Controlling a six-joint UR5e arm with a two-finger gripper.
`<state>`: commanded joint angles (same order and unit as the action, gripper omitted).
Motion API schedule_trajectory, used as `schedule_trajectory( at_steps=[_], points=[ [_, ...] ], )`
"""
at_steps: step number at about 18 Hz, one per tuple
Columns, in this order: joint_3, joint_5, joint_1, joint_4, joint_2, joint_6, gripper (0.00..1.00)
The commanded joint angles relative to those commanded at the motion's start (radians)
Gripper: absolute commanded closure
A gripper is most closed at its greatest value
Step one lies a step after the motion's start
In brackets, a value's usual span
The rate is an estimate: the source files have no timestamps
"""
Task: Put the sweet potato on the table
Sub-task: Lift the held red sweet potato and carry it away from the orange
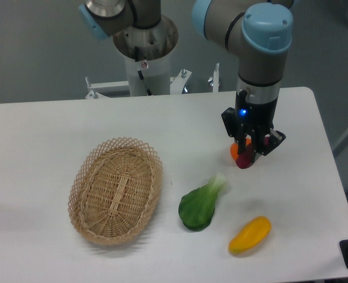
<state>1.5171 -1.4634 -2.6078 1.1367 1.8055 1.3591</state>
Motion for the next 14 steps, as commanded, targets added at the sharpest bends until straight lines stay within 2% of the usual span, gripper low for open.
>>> schedule_trajectory(
  at_steps=[5, 8, 10, 14],
  points=[
    [0.037, -0.002, 0.0, -0.009, -0.005, 0.009, 0.74],
    [0.066, -0.002, 0.002, -0.015, -0.026, 0.011, 0.74],
    [0.103, -0.002, 0.002, -0.055, -0.028, 0.011, 0.74],
    [0.222, -0.003, 0.003, -0.19, -0.048, 0.012, 0.74]
  ],
)
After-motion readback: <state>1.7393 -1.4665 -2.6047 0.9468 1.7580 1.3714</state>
